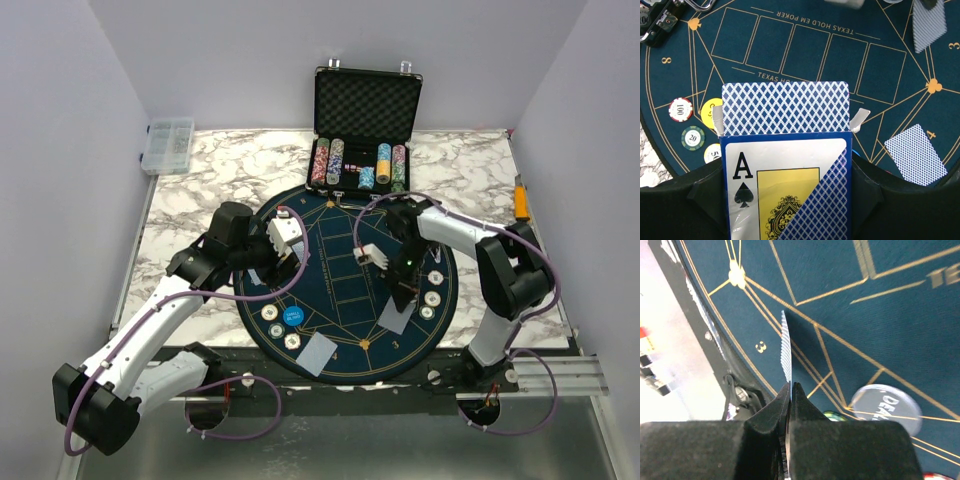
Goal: Distribute texas hold em gaming equipment
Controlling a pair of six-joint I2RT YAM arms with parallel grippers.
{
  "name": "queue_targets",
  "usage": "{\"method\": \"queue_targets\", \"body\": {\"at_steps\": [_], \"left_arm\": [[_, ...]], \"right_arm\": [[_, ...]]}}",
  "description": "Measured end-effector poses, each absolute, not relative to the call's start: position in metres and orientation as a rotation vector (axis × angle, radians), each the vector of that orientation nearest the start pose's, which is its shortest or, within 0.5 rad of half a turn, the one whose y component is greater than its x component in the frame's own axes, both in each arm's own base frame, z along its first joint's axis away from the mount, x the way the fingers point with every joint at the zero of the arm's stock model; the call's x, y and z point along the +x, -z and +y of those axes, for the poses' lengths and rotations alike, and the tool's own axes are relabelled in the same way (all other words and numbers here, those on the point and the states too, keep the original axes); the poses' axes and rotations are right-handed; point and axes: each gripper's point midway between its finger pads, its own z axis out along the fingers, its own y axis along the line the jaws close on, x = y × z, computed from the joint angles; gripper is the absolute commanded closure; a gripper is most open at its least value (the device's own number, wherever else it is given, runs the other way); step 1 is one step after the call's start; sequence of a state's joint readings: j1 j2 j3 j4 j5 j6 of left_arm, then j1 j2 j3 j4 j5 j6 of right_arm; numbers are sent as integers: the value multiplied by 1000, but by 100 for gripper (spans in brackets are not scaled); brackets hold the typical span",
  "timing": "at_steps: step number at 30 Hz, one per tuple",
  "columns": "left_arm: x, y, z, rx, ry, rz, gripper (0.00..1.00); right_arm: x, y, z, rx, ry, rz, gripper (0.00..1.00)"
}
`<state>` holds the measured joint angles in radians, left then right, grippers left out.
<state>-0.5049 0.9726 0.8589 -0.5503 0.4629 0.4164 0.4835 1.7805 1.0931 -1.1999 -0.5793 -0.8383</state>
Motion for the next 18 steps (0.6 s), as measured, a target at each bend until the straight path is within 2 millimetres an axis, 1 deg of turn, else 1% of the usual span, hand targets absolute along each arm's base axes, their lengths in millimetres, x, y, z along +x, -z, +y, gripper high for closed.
{"method": "queue_targets", "body": {"at_steps": [3,6,10,13,18], "left_arm": [[220,-186,-194,1202,565,1856,100],[220,-186,-194,1202,565,1856,100],[220,-186,-193,1201,564,1857,100],[220,-186,-193,1201,564,1856,100],[219,-186,-193,1201,564,1855,100]], "right_arm": [[170,-56,168,-1842,-989,2526,98],[187,-54,172,-1867,-972,2505,98],[192,-42,166,-1914,-949,2536,99],[197,-39,163,-1934,-930,2551,99],[221,-39,165,-1916,-890,2545,99]]}}
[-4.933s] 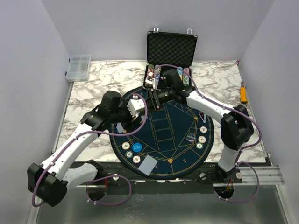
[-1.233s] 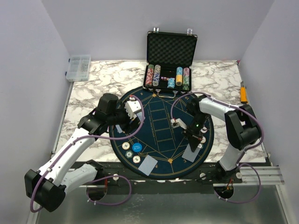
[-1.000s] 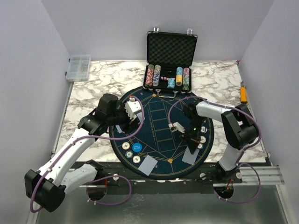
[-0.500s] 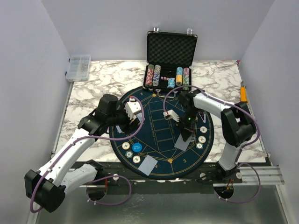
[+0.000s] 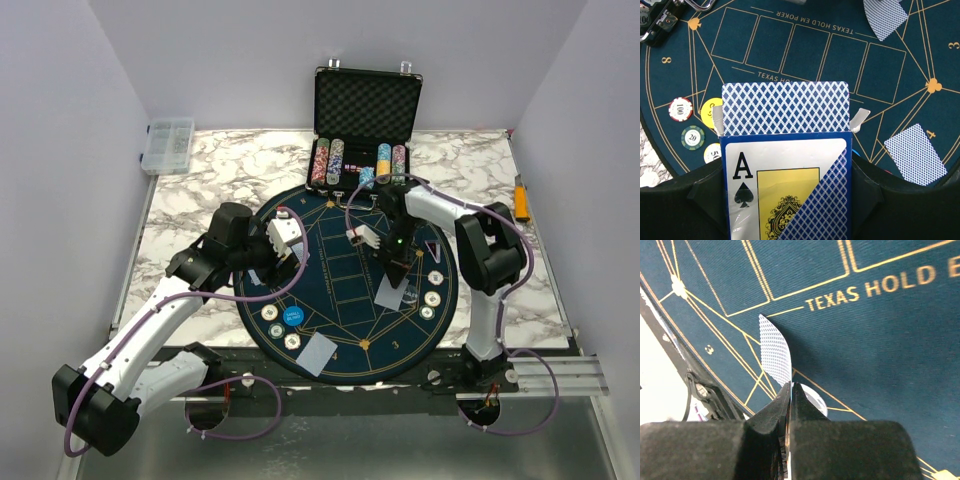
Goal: Distribute texas hold em gaming equipment
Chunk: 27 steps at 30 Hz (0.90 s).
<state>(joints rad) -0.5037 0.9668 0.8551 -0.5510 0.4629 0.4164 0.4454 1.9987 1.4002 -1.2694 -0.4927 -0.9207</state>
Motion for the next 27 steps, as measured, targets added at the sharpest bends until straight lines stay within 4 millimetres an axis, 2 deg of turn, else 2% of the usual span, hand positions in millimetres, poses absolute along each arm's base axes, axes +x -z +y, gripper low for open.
{"method": "queue_targets", "body": {"at_steps": [12,23,27], "left_arm": [[219,-186,-193,1201,564,1856,100],[219,-186,-193,1201,564,1856,100],[219,-186,-193,1201,564,1856,100]], "right_arm": [[243,-22,166,-1912,-882,2567,99],[272,-32,179,-1846,-913,2523,99],[274,-32,178,-1799,-923,2550,99]]}}
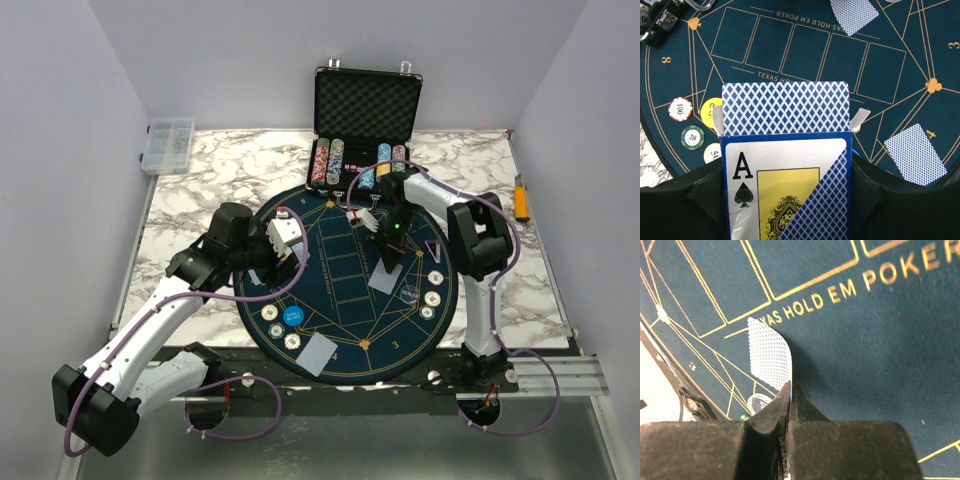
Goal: Distribute texas hold em gaming equipment
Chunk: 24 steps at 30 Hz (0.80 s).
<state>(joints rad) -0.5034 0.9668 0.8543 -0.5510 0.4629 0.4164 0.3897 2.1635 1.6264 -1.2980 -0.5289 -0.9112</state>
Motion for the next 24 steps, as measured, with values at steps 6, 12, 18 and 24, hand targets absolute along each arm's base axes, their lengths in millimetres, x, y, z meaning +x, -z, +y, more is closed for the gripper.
{"method": "queue_targets", "body": {"at_steps": [6,12,18,24], "left_arm": [[219,-186,-193,1201,564,1856,100],[220,-182,-193,1204,566,1869,100],[220,-180,-194,1209,567,1874,100],[221,-180,-194,1209,567,1874,100]], "right_arm": [[271,-19,152,-1638,-935,2692,99],[278,-18,133,-1445,-930,2789,99],[278,-17,126,-1328,-896,2837,98],[282,-17,124,-1199,-862,2888,99]]}}
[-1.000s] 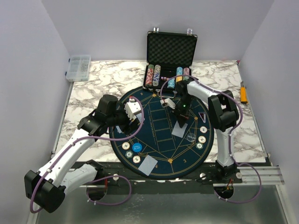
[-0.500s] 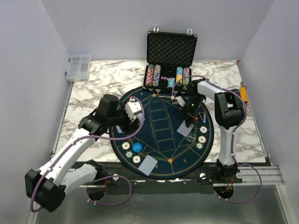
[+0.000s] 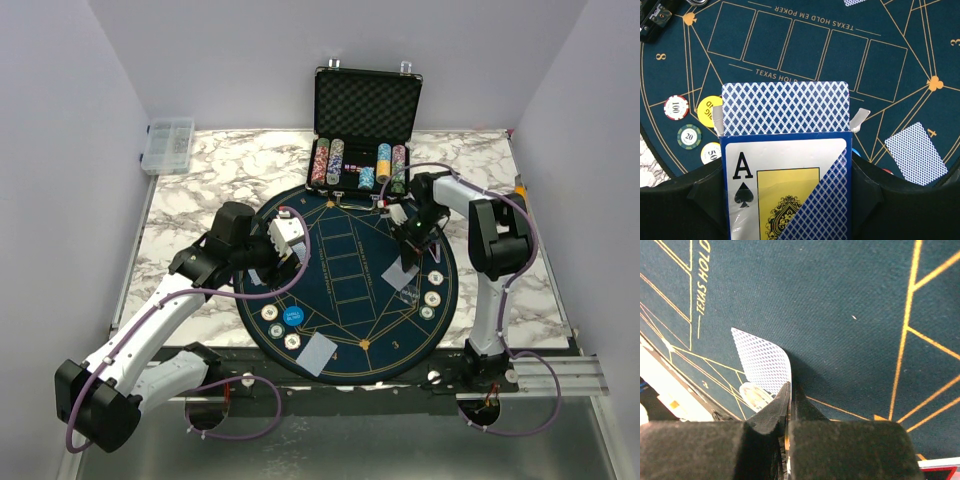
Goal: Distribute texas hold em gaming equipment
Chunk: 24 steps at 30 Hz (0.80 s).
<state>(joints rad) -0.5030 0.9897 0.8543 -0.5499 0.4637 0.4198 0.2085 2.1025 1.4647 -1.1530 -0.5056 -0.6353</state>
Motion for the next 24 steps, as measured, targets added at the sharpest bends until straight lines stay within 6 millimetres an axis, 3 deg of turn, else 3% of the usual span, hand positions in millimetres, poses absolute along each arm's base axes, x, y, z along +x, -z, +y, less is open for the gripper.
{"method": "queue_targets", "body": {"at_steps": [6,13,19,24], "left_arm": [[221,-180,-194,1209,567,1874,100],[220,-180,-194,1209,567,1874,100],[221,-180,-193,1206,564,1875,100],[222,-180,-193,1209,561,1873,100]], "right_arm": [[282,-16,125,-1069,-877,2936,99],[277,-19,127,-975,-892,2920,61],[278,-24,125,-942,-840,2924,52],[290,-29,112,-951,-685,2907,42]]}}
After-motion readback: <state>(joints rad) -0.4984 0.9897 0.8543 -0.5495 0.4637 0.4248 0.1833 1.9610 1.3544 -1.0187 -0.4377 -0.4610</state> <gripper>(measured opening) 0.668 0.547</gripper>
